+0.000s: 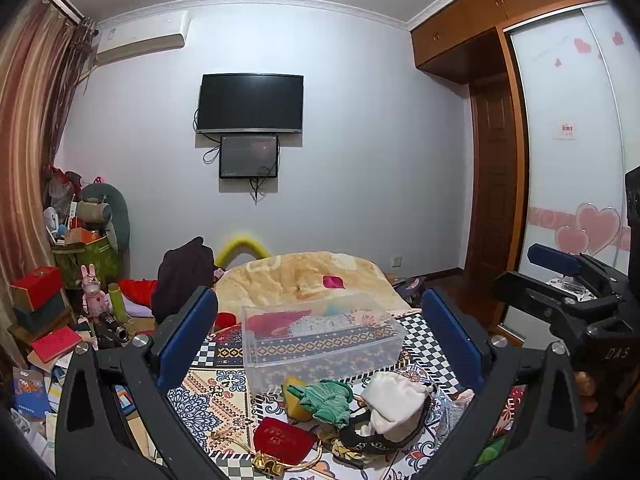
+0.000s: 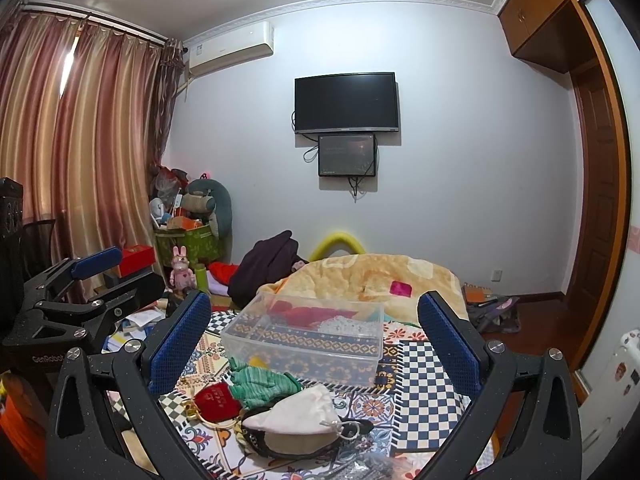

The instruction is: Organize soft objects

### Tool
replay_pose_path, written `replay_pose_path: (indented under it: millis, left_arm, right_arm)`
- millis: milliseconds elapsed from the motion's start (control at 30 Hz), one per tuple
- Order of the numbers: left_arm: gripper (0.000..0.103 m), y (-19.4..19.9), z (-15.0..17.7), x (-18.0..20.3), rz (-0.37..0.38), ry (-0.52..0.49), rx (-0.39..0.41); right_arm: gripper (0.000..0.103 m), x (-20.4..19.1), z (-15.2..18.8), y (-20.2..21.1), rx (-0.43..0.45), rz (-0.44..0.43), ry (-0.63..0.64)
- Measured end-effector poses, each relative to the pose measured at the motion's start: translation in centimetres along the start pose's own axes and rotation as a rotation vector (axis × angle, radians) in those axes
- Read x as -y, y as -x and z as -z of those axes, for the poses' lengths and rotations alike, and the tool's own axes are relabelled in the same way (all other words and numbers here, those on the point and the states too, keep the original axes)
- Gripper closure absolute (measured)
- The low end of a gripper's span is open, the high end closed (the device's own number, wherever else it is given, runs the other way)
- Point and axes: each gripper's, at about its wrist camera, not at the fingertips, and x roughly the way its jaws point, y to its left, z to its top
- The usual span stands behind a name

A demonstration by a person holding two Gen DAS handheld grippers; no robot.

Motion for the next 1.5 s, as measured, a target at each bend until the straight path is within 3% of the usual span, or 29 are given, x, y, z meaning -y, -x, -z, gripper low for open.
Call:
replay_pose_path:
  millis: [1233, 1500]
  left_arm:
    - [0.000, 0.3, -0.3, 0.2, -0.007, 0.001, 0.013]
    - [0.000, -0.9, 0.8, 0.0, 0.004, 0.002, -0.052]
  right_arm:
    - [0.000, -0.4, 0.1, 0.1, 0.013, -0.009, 0.006]
    - [0.000, 0.3, 1.1, -0.7, -0.032, 0.009, 0.008]
